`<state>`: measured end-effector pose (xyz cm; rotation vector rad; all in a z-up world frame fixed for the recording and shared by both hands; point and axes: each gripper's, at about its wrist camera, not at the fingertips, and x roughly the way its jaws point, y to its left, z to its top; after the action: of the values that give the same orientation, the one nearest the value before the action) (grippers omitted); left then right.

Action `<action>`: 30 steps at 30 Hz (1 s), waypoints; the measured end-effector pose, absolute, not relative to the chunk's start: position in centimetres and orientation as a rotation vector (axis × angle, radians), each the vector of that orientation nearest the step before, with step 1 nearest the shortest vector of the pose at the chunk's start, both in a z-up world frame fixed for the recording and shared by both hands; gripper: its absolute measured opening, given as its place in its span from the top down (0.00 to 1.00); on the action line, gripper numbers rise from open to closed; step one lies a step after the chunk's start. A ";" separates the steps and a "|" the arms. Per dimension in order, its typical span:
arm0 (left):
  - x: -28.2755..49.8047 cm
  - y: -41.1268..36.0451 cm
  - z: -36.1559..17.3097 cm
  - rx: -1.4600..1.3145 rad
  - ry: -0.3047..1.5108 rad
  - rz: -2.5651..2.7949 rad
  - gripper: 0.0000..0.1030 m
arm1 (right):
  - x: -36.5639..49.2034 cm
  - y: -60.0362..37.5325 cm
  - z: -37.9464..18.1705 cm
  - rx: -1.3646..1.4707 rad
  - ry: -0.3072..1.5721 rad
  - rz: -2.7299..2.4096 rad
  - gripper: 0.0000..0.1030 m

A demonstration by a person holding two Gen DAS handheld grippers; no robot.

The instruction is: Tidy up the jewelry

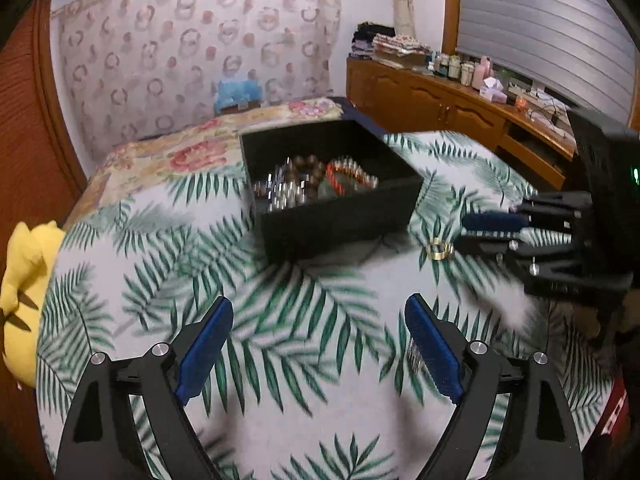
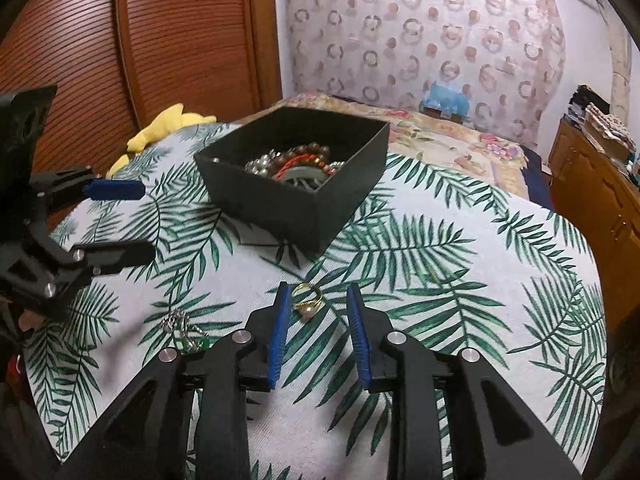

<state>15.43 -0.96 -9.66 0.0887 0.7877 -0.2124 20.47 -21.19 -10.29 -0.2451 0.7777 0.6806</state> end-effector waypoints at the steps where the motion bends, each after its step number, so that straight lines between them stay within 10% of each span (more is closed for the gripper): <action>1: 15.2 -0.8 -10.1 0.086 0.799 -0.210 0.18 | 20.5 -21.0 -10.4 -0.254 0.782 0.682 0.70; 30: 13.8 -5.7 -11.9 0.164 0.852 -0.387 0.29 | 18.9 -21.2 -10.6 -0.289 0.812 0.693 0.80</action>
<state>13.84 -5.73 -11.87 0.1644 0.8521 -0.3867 18.87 -21.22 -10.63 -0.2888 0.8124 0.6929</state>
